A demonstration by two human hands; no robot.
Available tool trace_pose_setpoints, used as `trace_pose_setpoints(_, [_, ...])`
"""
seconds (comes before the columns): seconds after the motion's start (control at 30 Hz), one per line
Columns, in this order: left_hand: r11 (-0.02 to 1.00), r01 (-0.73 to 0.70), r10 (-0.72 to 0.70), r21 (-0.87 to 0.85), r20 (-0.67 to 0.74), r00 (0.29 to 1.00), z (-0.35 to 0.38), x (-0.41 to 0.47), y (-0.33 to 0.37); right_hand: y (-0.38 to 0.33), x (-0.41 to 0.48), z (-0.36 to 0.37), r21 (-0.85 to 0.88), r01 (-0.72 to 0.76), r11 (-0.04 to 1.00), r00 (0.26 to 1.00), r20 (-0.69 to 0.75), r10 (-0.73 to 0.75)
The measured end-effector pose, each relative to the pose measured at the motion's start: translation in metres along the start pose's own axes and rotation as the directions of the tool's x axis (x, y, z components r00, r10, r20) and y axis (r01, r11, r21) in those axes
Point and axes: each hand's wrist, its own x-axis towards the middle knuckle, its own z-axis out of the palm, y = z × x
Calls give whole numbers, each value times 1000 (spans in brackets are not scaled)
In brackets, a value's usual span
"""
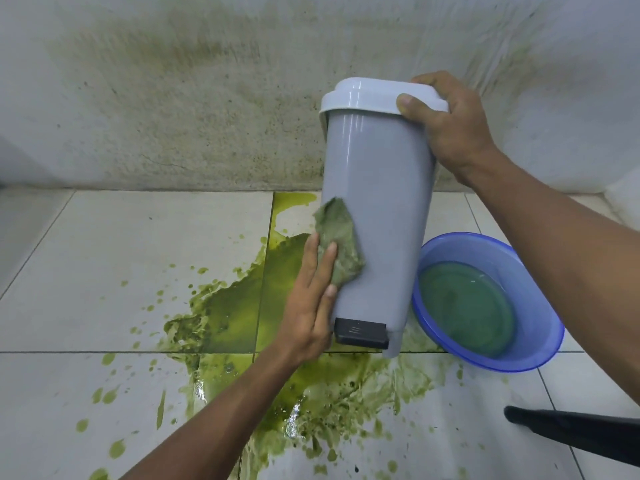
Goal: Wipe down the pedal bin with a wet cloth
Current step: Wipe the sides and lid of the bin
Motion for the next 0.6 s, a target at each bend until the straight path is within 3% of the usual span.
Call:
trace_pose_setpoints(0.17, [987, -139, 130, 79, 116, 985, 0, -37, -26, 0, -2, 4, 4, -1, 1000, 1000, -12, 1])
trace_pose_setpoints(0.27, [938, -288, 263, 194, 147, 954, -13, 13, -17, -3, -6, 5, 6, 4, 1000, 1000, -8, -4])
trace_pose_setpoints(0.43, [822, -393, 343, 412, 191, 920, -21, 117, 29, -7, -8, 3, -25, 33, 999, 999, -15, -33])
trace_pose_setpoints(0.5, [770, -483, 385, 417, 299, 873, -21, 122, 35, -4, -10, -2, -34, 22, 999, 1000, -19, -22])
trace_pose_setpoints(0.6, [703, -637, 422, 317, 535, 732, -28, 90, 28, -3, -12, -2, -36, 4, 999, 1000, -21, -5])
